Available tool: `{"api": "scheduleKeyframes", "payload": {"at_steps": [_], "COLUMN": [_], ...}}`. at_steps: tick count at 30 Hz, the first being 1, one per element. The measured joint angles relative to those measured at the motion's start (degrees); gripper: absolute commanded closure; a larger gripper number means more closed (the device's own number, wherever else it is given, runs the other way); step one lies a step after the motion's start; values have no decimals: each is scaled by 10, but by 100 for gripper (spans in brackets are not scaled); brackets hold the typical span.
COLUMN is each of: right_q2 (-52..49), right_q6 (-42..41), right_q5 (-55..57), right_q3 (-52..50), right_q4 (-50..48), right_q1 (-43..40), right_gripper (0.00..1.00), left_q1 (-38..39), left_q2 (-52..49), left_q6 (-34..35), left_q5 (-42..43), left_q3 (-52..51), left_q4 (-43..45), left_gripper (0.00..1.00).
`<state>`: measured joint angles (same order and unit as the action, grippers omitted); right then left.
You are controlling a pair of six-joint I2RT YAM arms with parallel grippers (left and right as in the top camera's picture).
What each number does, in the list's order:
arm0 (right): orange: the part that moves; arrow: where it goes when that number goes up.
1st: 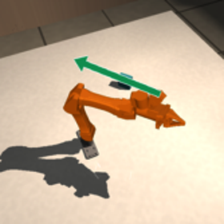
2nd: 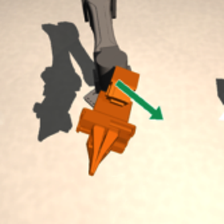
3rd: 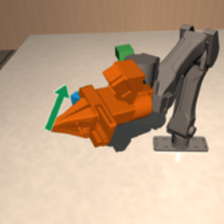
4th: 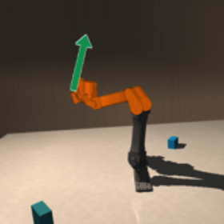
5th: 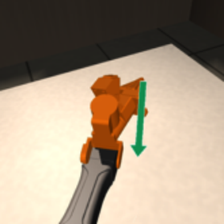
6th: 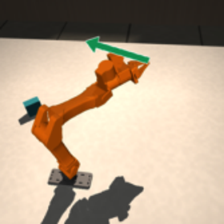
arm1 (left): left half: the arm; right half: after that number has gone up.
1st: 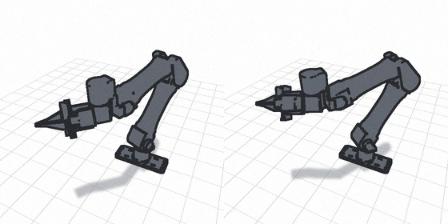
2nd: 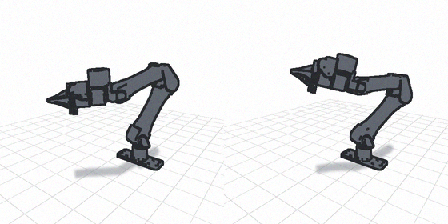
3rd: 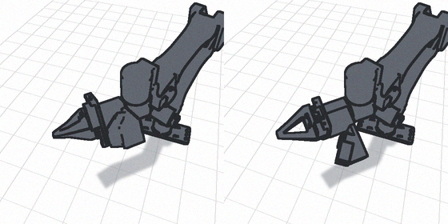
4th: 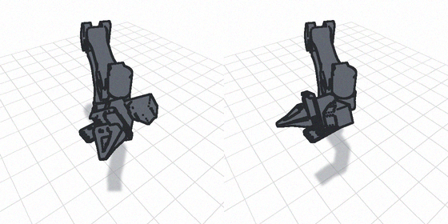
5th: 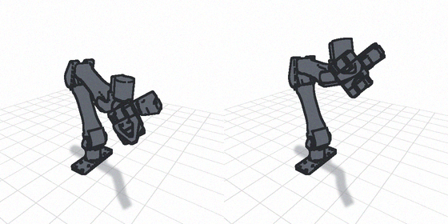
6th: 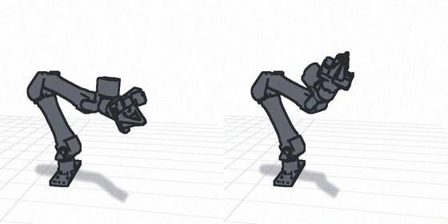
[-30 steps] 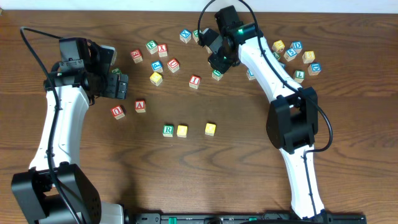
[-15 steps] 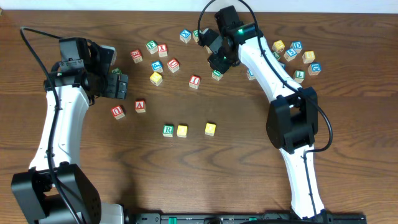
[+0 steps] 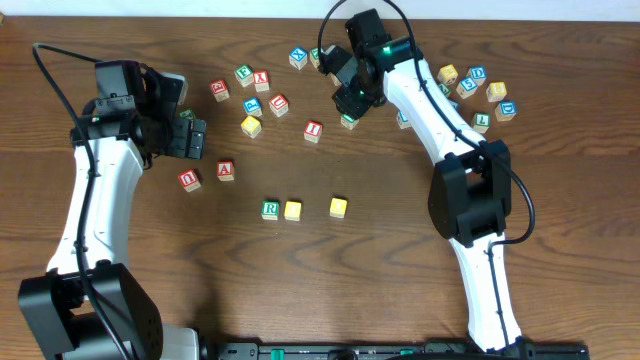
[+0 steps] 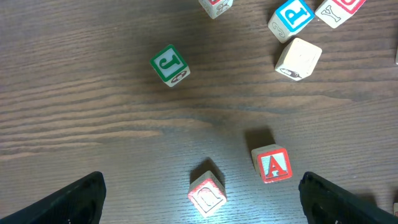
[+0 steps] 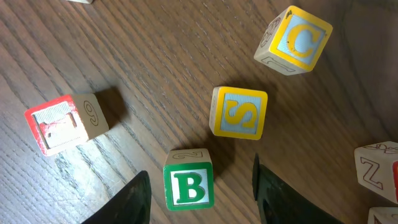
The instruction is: Spell out ROBOT
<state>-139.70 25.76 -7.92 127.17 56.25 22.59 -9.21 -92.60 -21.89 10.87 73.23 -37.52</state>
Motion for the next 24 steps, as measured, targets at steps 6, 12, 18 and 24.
{"api": "scheduleKeyframes", "payload": {"at_steps": [6, 12, 18, 24], "right_q2": [0, 0, 0, 0], "right_q6": [0, 0, 0, 0], "right_q5": [-4, -7, -7, -9], "right_q3": [-11, -38, -40, -40], "right_q4": [-17, -30, -30, -29], "right_q1": [0, 0, 0, 0], "right_gripper": [51, 51, 50, 50], "left_q1": [0, 0, 0, 0], "left_q2": [0, 0, 0, 0], "left_q6": [0, 0, 0, 0], "left_q5": [0, 0, 0, 0], "left_q3": [0, 0, 0, 0], "left_q4": [0, 0, 0, 0], "left_gripper": [3, 2, 2, 2]}}
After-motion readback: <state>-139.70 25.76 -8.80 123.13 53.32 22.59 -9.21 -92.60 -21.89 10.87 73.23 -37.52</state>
